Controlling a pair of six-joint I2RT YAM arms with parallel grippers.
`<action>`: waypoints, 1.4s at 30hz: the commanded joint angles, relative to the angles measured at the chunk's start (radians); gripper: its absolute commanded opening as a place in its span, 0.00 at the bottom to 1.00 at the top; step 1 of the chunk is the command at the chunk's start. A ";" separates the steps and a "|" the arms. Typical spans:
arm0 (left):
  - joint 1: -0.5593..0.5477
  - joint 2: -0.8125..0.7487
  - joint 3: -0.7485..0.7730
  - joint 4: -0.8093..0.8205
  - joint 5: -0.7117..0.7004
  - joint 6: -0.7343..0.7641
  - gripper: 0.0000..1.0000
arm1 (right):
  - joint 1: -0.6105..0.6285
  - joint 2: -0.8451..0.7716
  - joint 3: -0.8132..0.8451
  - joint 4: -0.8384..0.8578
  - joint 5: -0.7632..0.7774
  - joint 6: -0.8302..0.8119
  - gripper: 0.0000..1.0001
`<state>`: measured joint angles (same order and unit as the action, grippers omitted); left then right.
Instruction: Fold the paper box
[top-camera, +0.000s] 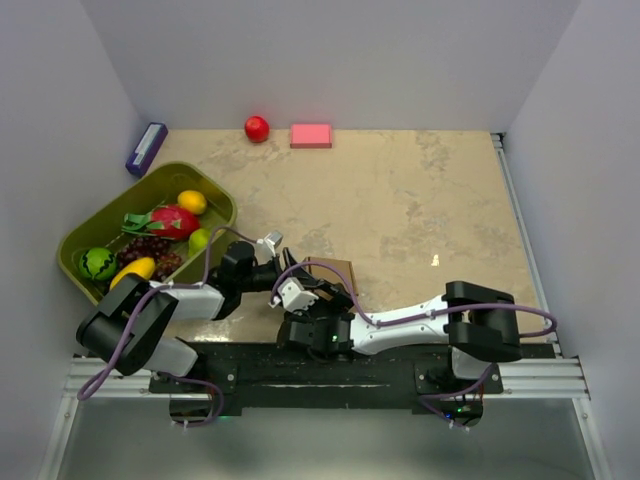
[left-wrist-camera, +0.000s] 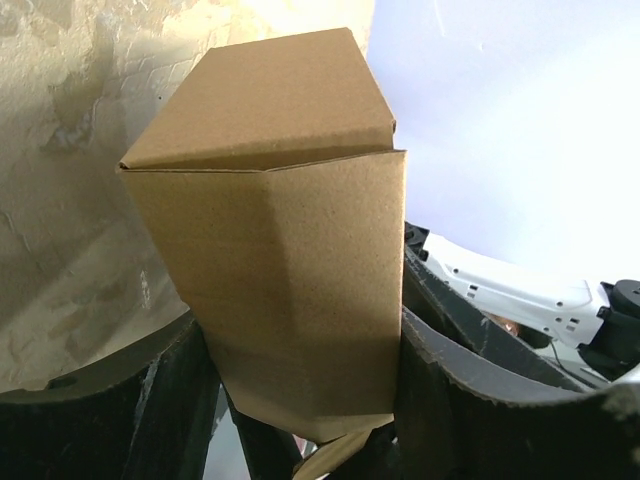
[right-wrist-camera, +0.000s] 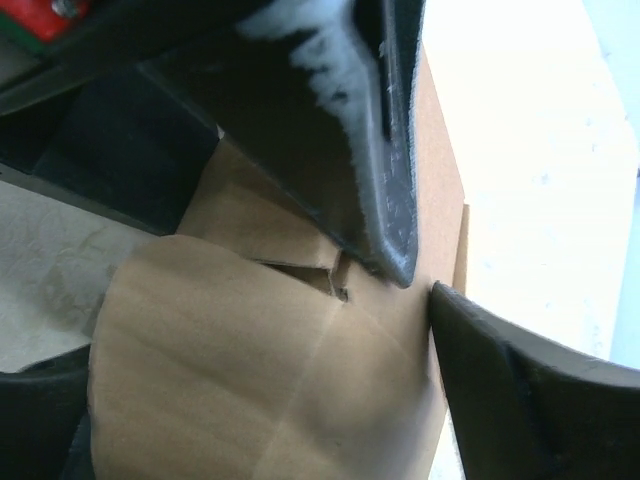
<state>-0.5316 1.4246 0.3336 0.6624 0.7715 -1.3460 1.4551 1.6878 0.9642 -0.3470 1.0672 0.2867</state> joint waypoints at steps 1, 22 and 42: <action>0.001 -0.059 -0.045 0.088 0.196 -0.119 0.20 | -0.042 0.030 -0.024 -0.037 0.206 0.032 0.73; 0.091 -0.118 0.226 -0.398 0.103 0.448 0.82 | -0.041 -0.080 0.057 -0.181 -0.033 -0.037 0.41; 0.183 -0.460 0.306 -0.584 -0.257 0.826 0.88 | -0.338 -0.251 0.228 -0.412 -0.723 -0.185 0.39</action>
<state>-0.3546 1.0302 0.5861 0.1005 0.6186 -0.6376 1.1995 1.4696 1.1213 -0.7296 0.5682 0.1890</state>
